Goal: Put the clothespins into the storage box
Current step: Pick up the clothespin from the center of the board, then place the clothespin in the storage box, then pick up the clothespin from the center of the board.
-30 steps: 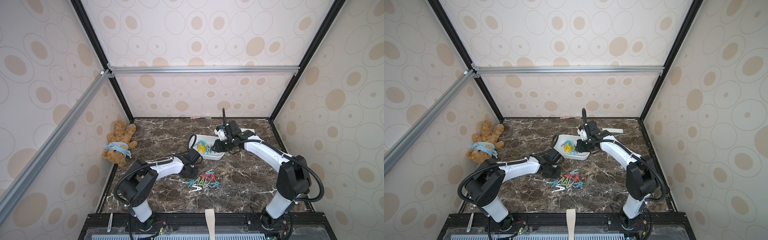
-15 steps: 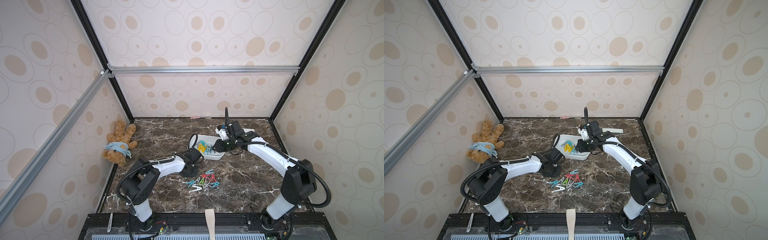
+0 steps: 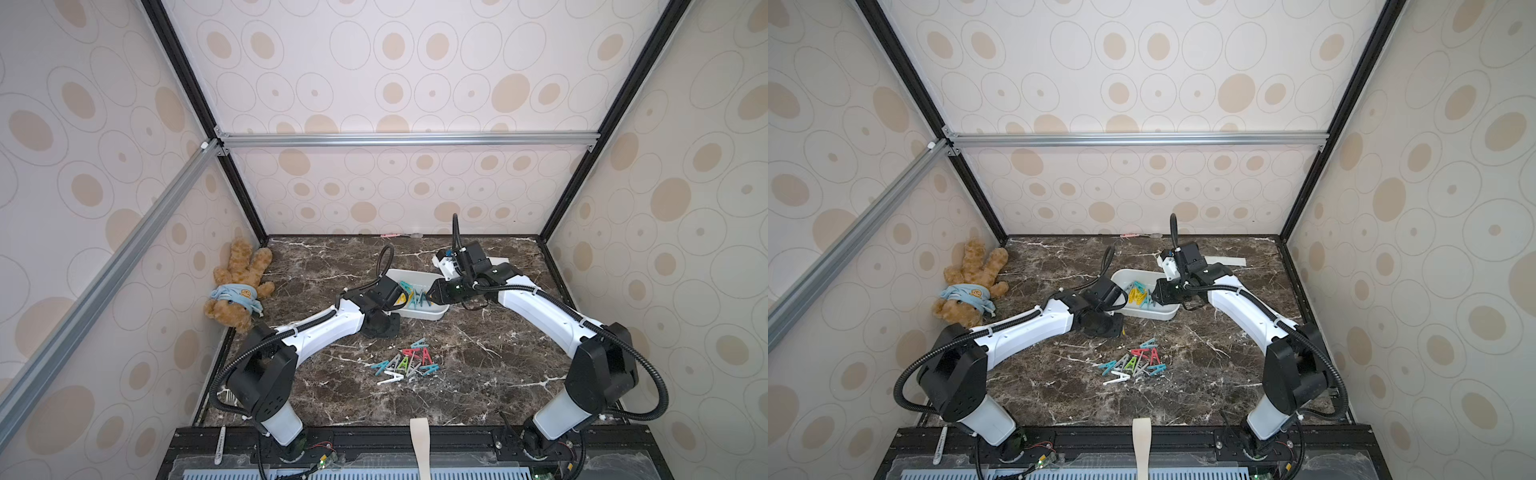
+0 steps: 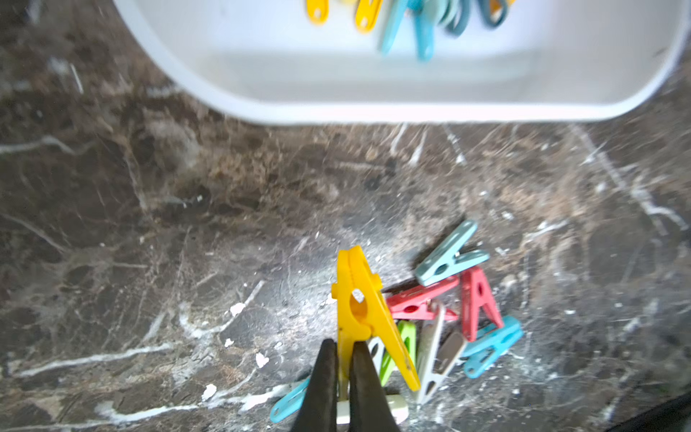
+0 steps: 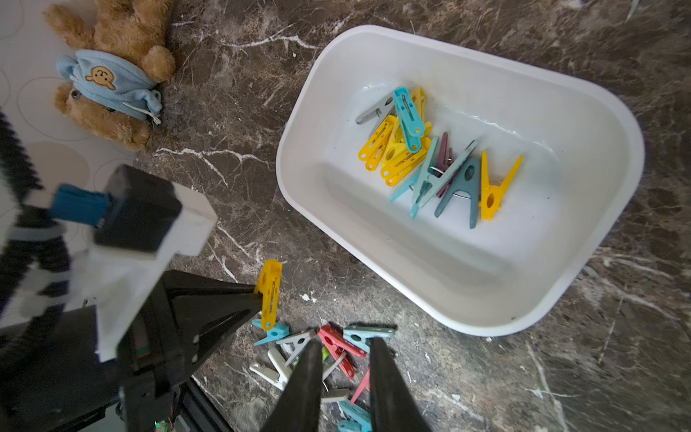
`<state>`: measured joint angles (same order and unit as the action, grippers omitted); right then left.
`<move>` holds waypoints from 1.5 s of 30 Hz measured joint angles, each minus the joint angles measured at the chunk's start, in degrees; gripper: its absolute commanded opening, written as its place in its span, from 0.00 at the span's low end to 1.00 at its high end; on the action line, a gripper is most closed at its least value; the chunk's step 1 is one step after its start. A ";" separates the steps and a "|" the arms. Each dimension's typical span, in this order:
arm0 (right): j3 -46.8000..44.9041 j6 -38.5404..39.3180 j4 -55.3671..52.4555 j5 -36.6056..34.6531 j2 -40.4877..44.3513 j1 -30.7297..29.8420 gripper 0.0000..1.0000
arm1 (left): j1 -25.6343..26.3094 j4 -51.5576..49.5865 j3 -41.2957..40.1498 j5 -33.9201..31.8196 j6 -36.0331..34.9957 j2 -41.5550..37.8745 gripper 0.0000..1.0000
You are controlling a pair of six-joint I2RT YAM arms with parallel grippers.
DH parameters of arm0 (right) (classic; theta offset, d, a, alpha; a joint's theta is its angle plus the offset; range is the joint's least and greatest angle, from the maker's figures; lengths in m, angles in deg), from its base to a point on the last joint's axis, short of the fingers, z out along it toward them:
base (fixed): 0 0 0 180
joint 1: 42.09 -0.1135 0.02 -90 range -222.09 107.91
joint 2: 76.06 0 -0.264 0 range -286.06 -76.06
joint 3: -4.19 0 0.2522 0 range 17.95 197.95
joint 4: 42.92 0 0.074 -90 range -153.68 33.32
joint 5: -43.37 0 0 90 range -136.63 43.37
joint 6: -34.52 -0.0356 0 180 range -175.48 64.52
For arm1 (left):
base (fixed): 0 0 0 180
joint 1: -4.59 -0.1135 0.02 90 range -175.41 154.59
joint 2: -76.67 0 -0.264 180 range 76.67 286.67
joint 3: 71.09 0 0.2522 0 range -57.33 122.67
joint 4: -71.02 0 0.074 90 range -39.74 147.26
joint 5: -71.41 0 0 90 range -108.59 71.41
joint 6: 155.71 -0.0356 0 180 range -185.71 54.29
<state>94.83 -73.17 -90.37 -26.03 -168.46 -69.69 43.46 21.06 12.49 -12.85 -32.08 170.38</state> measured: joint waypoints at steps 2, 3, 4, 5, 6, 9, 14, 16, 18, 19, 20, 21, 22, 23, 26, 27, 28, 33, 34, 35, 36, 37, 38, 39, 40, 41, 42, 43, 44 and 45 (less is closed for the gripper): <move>-0.94 0.04 -0.52 -0.50 0.79 0.00 0.25 | -1.27 -0.50 4.50 0.74 -1.31 0.81 0.10; -1.57 0.09 -0.92 -0.81 1.33 -0.04 0.25 | -1.88 -0.61 6.75 1.05 -1.97 1.53 0.10; -2.27 0.15 -1.51 -1.09 1.90 -0.09 0.25 | -2.51 -0.59 9.29 1.40 -2.73 2.56 0.10; -2.97 0.17 -2.12 -1.33 2.54 -0.22 0.25 | -3.13 -0.52 11.89 1.70 -3.56 3.85 0.09; -3.65 0.20 -2.58 -1.66 3.17 -0.42 0.25 | -3.52 -0.35 13.79 1.88 -4.15 5.05 0.09; -7.08 0.04 -3.32 -2.82 6.03 -1.84 0.25 | -4.70 0.07 19.89 2.58 -6.19 10.34 0.08; -12.68 -1.33 -4.15 -3.87 9.03 -5.70 0.26 | -5.75 0.46 28.94 3.67 -8.28 21.33 0.08; -14.43 -2.14 -3.96 -4.04 9.07 -7.21 0.26 | -5.97 0.37 32.26 3.82 -8.90 25.27 0.08; -16.09 -3.04 -3.72 -4.00 9.07 -8.35 0.27 | -6.25 0.42 34.86 3.98 -9.33 28.35 0.09; -16.63 -3.67 -3.54 -3.87 8.98 -8.70 0.29 | -6.38 0.33 35.74 4.02 -9.53 29.51 0.09; -16.81 -4.22 -3.39 -3.80 8.81 -8.74 0.30 | -6.43 0.15 36.46 3.98 -9.73 30.36 0.09; -16.81 -4.92 -3.04 -3.69 8.46 -8.74 0.32 | -6.47 -0.13 37.40 3.98 -9.97 31.28 0.10; -16.81 -5.60 -2.19 -3.65 7.98 -8.74 0.33 | -6.49 -0.55 38.42 3.91 -10.23 32.20 0.10; -16.81 -6.14 -1.46 -3.61 7.39 -8.72 0.34 | -6.51 -0.85 39.34 3.78 -10.49 32.83 0.10; -16.79 -8.02 0.35 -3.58 4.85 -8.72 0.35 | -6.62 -1.44 41.81 3.54 -11.04 34.38 0.12; -16.79 -8.68 0.81 -3.50 3.98 -8.72 0.35 | -6.69 -1.44 42.14 3.48 -11.13 34.58 0.12; -16.79 -9.31 1.31 -3.43 3.19 -8.72 0.35 | -6.73 -1.53 42.21 3.37 -11.23 34.60 0.12; -16.79 -11.50 3.52 -3.17 1.07 -8.72 0.37 | -6.78 -2.08 42.21 3.41 -11.65 34.62 0.14; -16.79 -11.93 3.91 -3.13 0.81 -8.72 0.37 | -6.78 -2.10 42.21 3.43 -11.69 34.62 0.15; -16.79 -12.13 4.35 -3.06 0.61 -8.72 0.37 | -6.78 -2.08 42.21 3.43 -11.80 34.62 0.16; -16.76 -12.55 4.85 -2.99 0.33 -8.72 0.37 | -6.80 -2.10 42.21 3.50 -11.89 34.62 0.19; -16.72 -12.92 5.20 -3.02 0.07 -8.72 0.37 | -6.78 -2.10 42.21 3.54 -12.02 34.62 0.21; -16.70 -13.14 5.49 -3.04 -0.15 -8.72 0.37 | -6.80 -2.14 42.21 3.54 -12.15 34.62 0.23; -16.70 -13.38 5.73 -3.13 -0.31 -8.72 0.37 | -6.80 -2.14 42.21 3.50 -12.33 34.62 0.25; -16.70 -13.57 5.86 -3.28 -0.39 -8.72 0.37 | -6.80 -2.14 42.21 3.37 -12.48 34.62 0.27; -16.68 -13.88 5.90 -3.41 -0.39 -8.72 0.37 | -6.80 -2.12 42.21 3.30 -12.61 34.58 0.28; -16.68 -14.10 5.92 -3.61 -0.39 -8.72 0.37 | -6.80 -2.10 42.16 3.19 -12.72 34.53 0.29; -16.61 -14.34 5.90 -3.76 -0.44 -8.70 0.37 | -6.84 -1.86 41.83 3.08 -12.74 34.25 0.31; -16.50 -14.45 5.88 -3.87 -0.52 -8.70 0.37 | -6.86 -1.66 41.18 3.06 -12.85 33.73 0.32; -16.28 -14.62 5.86 -3.96 -0.74 -8.70 0.37 | -6.91 -1.29 40.00 2.99 -12.87 32.81 0.33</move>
<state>78.55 -87.79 -84.51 -29.98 -169.20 -78.39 36.55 19.77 52.49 -9.85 -44.96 203.19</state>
